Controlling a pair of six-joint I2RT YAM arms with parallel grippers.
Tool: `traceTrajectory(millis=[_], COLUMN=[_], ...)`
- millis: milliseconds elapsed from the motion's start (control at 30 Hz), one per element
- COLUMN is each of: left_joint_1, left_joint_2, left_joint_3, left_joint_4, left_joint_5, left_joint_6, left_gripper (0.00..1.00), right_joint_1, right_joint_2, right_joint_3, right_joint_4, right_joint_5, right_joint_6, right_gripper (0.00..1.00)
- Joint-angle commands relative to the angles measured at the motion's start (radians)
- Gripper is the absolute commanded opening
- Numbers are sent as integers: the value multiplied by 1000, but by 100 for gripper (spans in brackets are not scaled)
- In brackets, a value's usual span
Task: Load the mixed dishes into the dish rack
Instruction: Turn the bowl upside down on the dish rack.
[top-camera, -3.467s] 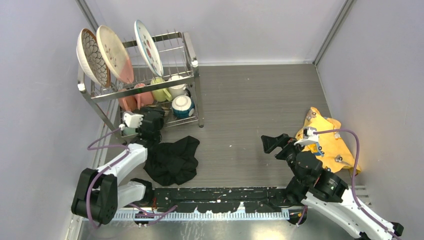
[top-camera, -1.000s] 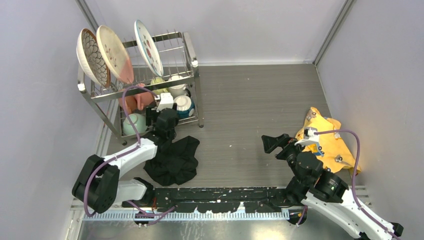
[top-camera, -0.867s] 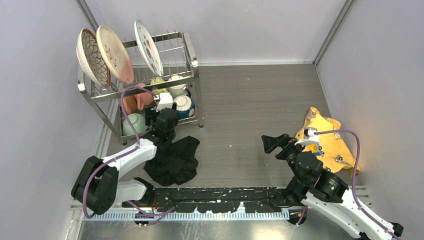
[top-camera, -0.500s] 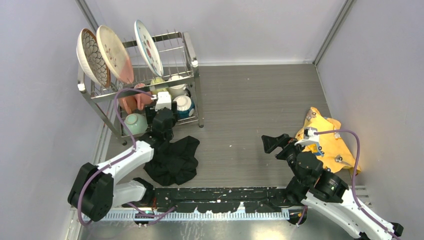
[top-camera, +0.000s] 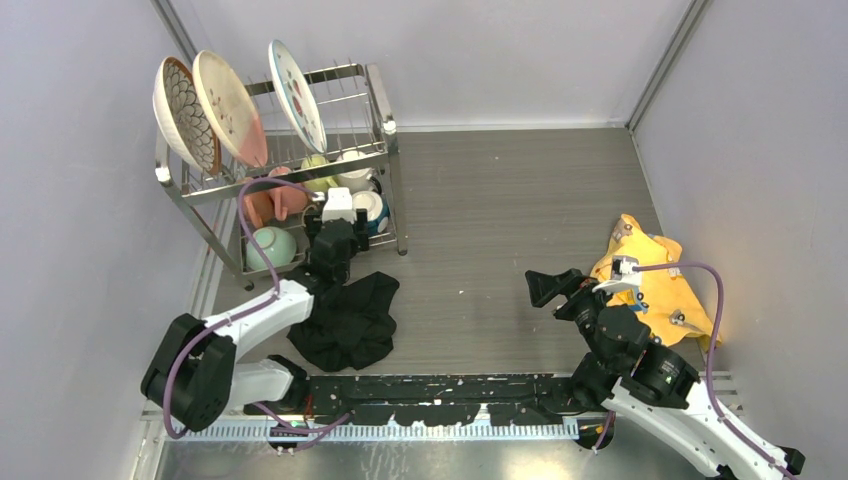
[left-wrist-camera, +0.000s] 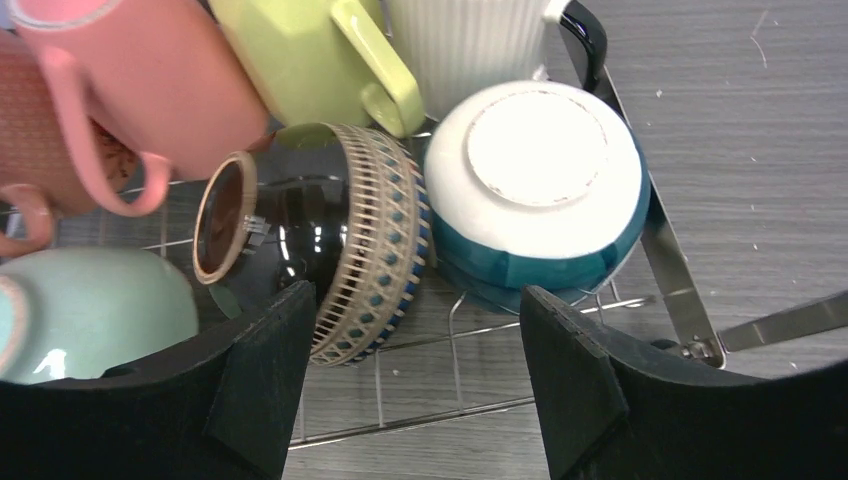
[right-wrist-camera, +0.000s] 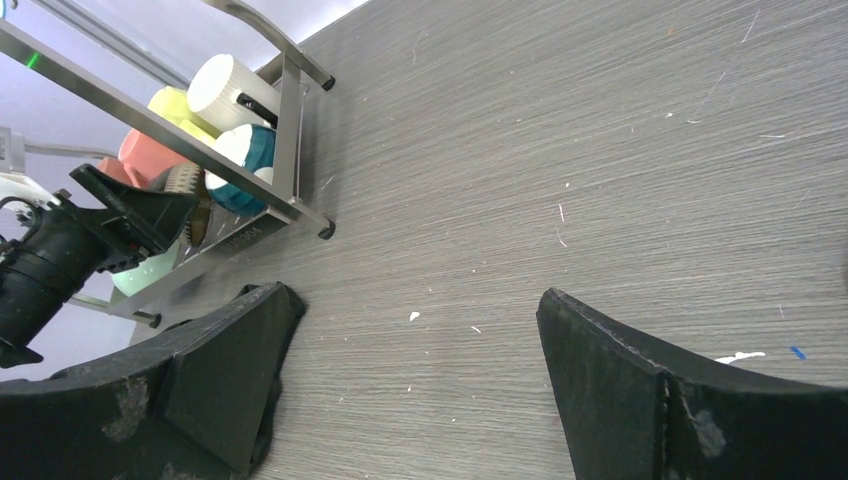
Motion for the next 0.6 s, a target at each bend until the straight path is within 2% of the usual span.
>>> traceTrajectory(millis=[0, 267, 467, 567], left_joint_1=[1, 1, 3, 5], left_joint_2=[39, 14, -17, -58], left_joint_3=[-15, -3, 30, 44], left_joint_4=[50, 11, -84, -115], left_joint_5=[81, 83, -42, 4], left_joint_6=[-46, -50, -53, -76], left_gripper=[75, 74, 72, 68], right_joint_1=[5, 5, 5, 4], right_joint_2=[-9, -2, 9, 15], right_joint_3=[1, 3, 7, 10], right_joint_4=[15, 23, 32, 33], right_joint_5=[20, 19, 18, 16], right_joint_6=[-3, -9, -14, -16], right_gripper=[100, 100, 100, 100])
